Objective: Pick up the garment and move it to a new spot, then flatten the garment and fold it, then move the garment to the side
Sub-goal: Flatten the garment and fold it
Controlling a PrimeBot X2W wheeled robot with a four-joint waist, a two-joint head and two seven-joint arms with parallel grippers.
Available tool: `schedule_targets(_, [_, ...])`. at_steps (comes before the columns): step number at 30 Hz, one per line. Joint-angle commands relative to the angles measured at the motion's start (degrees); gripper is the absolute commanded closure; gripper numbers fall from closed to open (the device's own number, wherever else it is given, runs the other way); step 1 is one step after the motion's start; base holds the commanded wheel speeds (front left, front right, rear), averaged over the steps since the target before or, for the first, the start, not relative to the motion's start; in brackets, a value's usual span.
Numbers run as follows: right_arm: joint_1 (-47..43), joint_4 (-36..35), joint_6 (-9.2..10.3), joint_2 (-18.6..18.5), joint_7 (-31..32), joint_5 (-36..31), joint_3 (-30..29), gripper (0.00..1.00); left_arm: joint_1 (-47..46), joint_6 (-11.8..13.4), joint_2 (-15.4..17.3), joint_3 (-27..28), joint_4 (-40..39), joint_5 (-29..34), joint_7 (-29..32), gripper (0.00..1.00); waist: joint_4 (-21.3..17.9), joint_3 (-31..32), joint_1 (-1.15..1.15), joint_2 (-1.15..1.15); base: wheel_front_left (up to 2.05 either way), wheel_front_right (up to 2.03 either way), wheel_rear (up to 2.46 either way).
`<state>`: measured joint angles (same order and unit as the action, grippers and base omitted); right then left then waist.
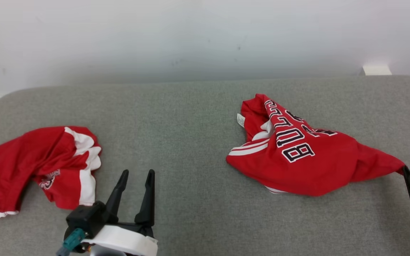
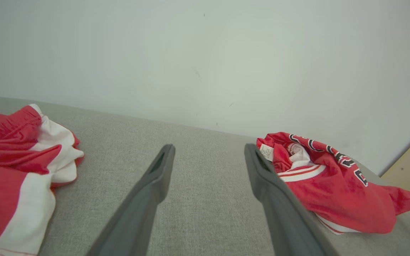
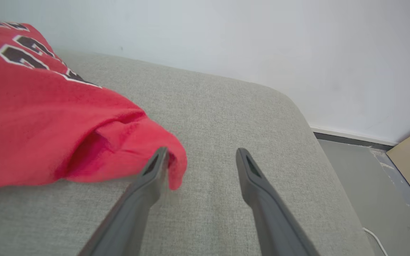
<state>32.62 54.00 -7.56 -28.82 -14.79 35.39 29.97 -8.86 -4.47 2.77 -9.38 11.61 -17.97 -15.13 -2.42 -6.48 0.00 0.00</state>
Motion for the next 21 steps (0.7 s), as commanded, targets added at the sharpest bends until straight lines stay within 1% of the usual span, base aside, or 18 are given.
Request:
schedule_targets(1, [-0.9, -2.1, 0.14, 0.6, -0.4, -0.4, -1.7, 0.00, 0.8, 0.1, 0.2, 0.2, 0.0, 0.6, 0.0, 0.00, 0.2, 1.2, 0.00, 0.00, 0.00, 0.00, 0.00])
schedule_targets(3, [-2.6, -7.6, 0.14, 2.1, -0.4, -2.2, -5.8, 0.00, 1.1, 0.1, 0.2, 0.3, -0.1, 0.6, 0.0, 0.00, 0.2, 1.9, 0.00, 0.00, 0.00, 0.00, 0.00])
schedule_targets(6, [-7.8, -16.4, 0.14, 5.1, -0.4, -6.3, -12.9, 0.00, 1.3, 0.1, 0.2, 0.0, -0.1, 0.6, 0.0, 0.00, 0.2, 2.8, 0.00, 0.00, 0.00, 0.00, 0.00])
schedule_targets(9, [-13.6, -25.5, 0.14, 10.6, -0.3, -10.6, -19.4, 0.00, 1.4, -0.1, 0.2, -0.8, 0.3, 0.6, 0.0, 0.00, 0.4, 3.1, 0.00, 0.00, 0.00, 0.00, 0.00])
schedule_targets(12, [-19.3, -32.4, 0.14, 15.8, -0.3, -13.7, -23.8, 0.00, 1.0, -0.4, 0.2, -1.9, 0.9, 0.2, 0.0, 0.00, 0.3, 3.1, 0.00, 0.00, 0.00, 0.00, 0.00])
schedule_targets(16, [-23.5, -36.7, 0.14, 20.4, -0.3, -15.8, -25.9, 0.00, 0.1, -0.4, 0.2, -3.1, 1.6, 0.0, 0.0, 0.00, -0.4, 2.7, 0.00, 0.00, 0.00, 0.00, 0.00])
schedule_targets(21, [-24.2, -37.9, 0.14, 22.0, -0.3, -16.6, -25.9, 0.00, -0.9, -0.9, 0.2, -4.0, 2.7, 1.1, 0.0, 0.00, -1.9, 2.1, 0.00, 0.00, 0.00, 0.00, 0.00])
